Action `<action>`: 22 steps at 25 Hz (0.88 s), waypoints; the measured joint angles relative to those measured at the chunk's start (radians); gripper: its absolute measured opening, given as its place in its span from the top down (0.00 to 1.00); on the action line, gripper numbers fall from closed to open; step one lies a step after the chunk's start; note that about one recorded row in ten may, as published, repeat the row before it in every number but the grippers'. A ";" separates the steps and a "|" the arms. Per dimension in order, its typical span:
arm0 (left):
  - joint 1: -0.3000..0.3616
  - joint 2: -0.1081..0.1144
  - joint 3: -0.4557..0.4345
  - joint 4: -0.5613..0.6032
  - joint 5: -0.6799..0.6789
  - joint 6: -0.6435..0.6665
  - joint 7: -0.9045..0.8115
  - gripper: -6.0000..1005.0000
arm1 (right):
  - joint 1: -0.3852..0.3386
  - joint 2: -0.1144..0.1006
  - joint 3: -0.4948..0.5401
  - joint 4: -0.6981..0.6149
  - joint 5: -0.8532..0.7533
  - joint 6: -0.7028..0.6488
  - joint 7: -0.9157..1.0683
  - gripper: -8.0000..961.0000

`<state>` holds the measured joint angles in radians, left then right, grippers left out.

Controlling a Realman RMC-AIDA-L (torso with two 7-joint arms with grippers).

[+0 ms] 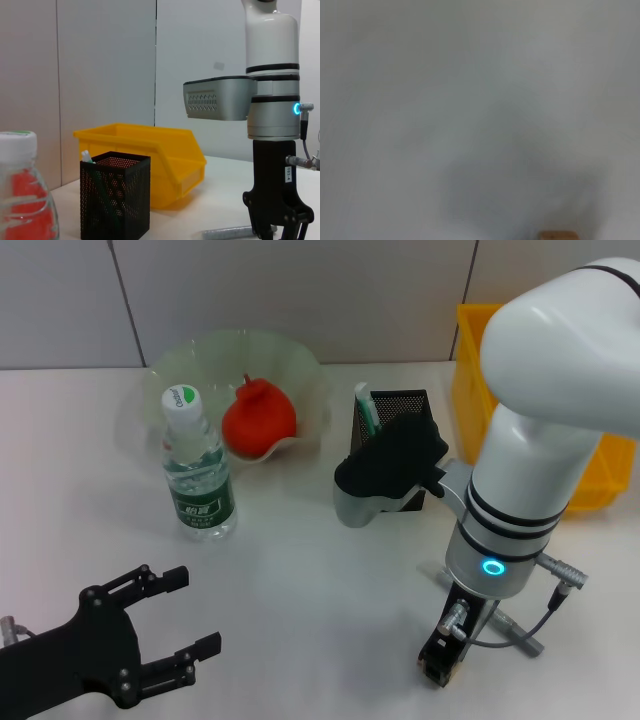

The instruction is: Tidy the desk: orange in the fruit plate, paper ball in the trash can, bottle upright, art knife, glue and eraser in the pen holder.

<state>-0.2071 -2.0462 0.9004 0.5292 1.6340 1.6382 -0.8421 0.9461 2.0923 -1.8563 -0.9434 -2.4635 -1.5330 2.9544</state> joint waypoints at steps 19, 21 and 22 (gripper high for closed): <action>-0.005 -0.003 -0.007 -0.009 -0.005 -0.013 -0.002 0.20 | -0.206 -0.010 0.331 -0.583 -0.198 0.055 -0.106 0.67; -0.005 -0.006 -0.012 -0.009 -0.004 -0.013 -0.005 0.20 | -0.215 -0.010 0.333 -0.586 -0.199 0.091 -0.119 0.66; -0.005 -0.007 -0.014 -0.009 -0.004 -0.013 -0.006 0.20 | -0.224 -0.009 0.334 -0.583 -0.200 0.134 -0.135 0.66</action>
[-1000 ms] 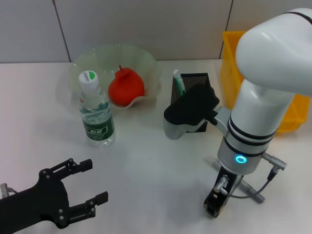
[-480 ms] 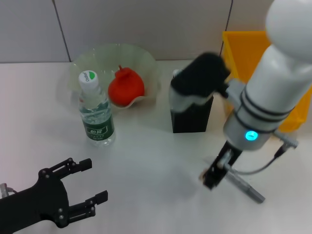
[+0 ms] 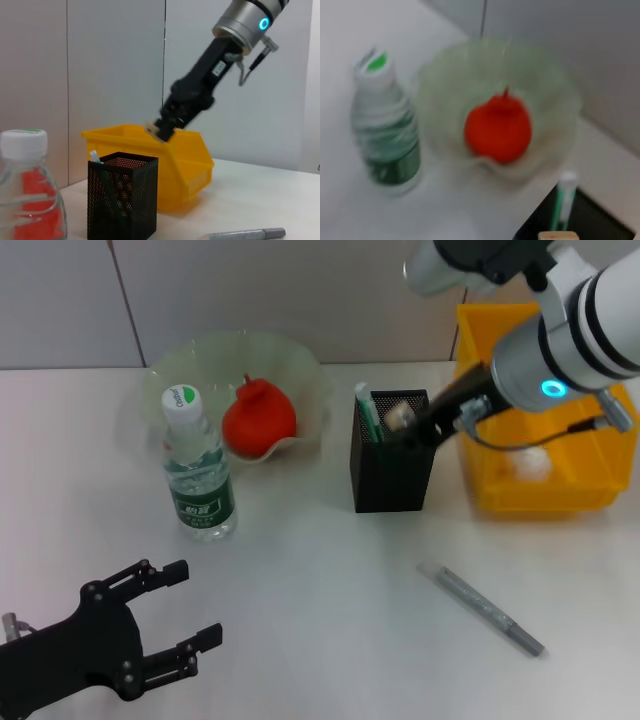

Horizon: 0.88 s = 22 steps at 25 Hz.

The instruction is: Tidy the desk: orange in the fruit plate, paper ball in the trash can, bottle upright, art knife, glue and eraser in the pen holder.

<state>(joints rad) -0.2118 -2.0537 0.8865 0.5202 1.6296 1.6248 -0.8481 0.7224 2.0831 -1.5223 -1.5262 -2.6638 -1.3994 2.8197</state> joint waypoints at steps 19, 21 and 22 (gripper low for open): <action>-0.012 -0.006 -0.012 0.000 0.003 0.003 -0.006 0.20 | -0.003 0.001 -0.087 0.277 -0.055 0.345 -0.048 0.60; -0.012 -0.006 -0.012 0.000 0.003 0.003 -0.006 0.20 | -0.002 0.002 -0.086 0.278 -0.055 0.347 -0.048 0.60; -0.012 -0.006 -0.012 0.000 0.002 0.003 -0.006 0.20 | -0.003 0.002 -0.084 0.276 -0.056 0.348 -0.048 0.59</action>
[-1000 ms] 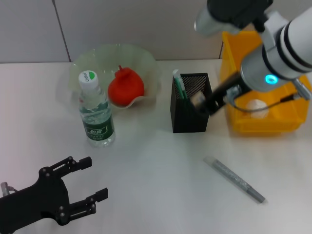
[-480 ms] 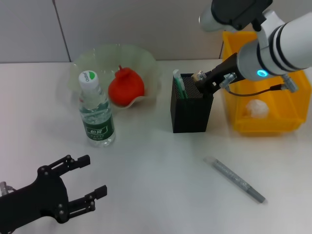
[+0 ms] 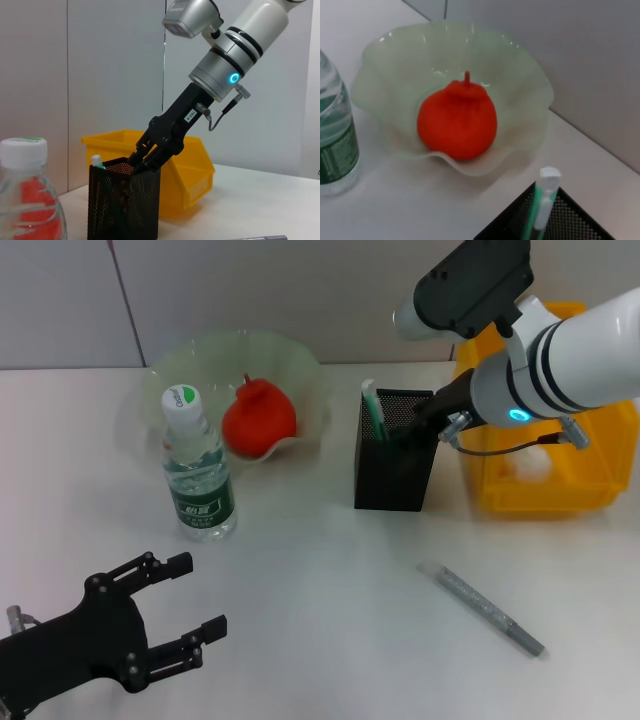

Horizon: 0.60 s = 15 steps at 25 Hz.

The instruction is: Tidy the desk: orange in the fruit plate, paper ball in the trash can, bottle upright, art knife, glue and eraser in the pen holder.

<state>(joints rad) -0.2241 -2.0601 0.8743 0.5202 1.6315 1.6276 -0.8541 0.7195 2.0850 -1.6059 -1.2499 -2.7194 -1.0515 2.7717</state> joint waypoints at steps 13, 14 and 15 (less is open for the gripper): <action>-0.003 0.000 0.000 0.000 0.000 0.000 0.000 0.20 | -0.070 0.001 0.046 -0.349 -0.007 -0.234 0.004 0.54; -0.003 0.000 0.000 0.000 0.000 0.000 -0.001 0.20 | -0.072 0.001 0.046 -0.382 -0.006 -0.280 0.007 0.54; -0.003 0.000 0.000 0.006 -0.001 0.002 -0.014 0.20 | -0.072 0.001 0.046 -0.406 -0.005 -0.318 0.011 0.54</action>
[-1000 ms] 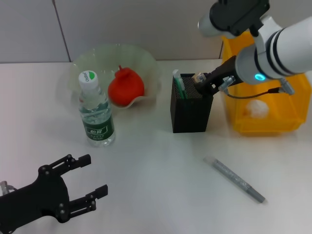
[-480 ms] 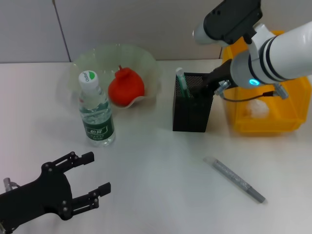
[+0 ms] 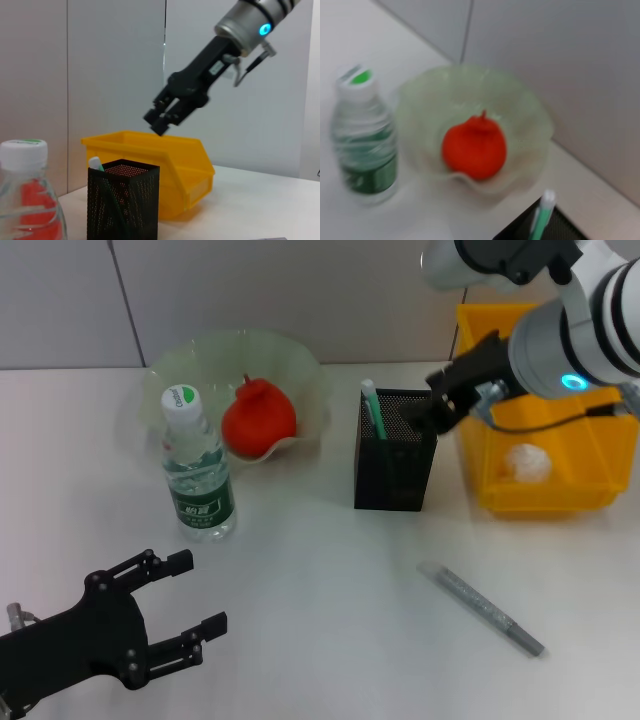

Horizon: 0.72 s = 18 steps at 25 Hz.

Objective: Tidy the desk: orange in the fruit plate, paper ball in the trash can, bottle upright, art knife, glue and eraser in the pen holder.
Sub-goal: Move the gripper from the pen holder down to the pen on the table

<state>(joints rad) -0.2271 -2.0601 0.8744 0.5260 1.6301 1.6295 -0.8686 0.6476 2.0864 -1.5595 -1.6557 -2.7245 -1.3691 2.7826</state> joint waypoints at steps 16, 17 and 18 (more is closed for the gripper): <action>-0.009 0.002 0.000 0.002 0.002 -0.020 -0.013 0.20 | 0.026 -0.001 -0.013 0.123 -0.001 -0.299 0.046 0.55; -0.010 0.002 0.000 0.001 0.003 -0.021 -0.013 0.20 | 0.035 -0.002 -0.013 0.171 -0.001 -0.278 0.043 0.55; -0.013 0.001 0.000 0.000 0.004 -0.025 -0.013 0.20 | 0.044 -0.002 -0.013 0.217 -0.001 -0.259 0.039 0.55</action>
<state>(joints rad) -0.2397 -2.0588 0.8744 0.5256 1.6337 1.6044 -0.8819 0.6917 2.0842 -1.5725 -1.4392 -2.7256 -1.6282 2.8215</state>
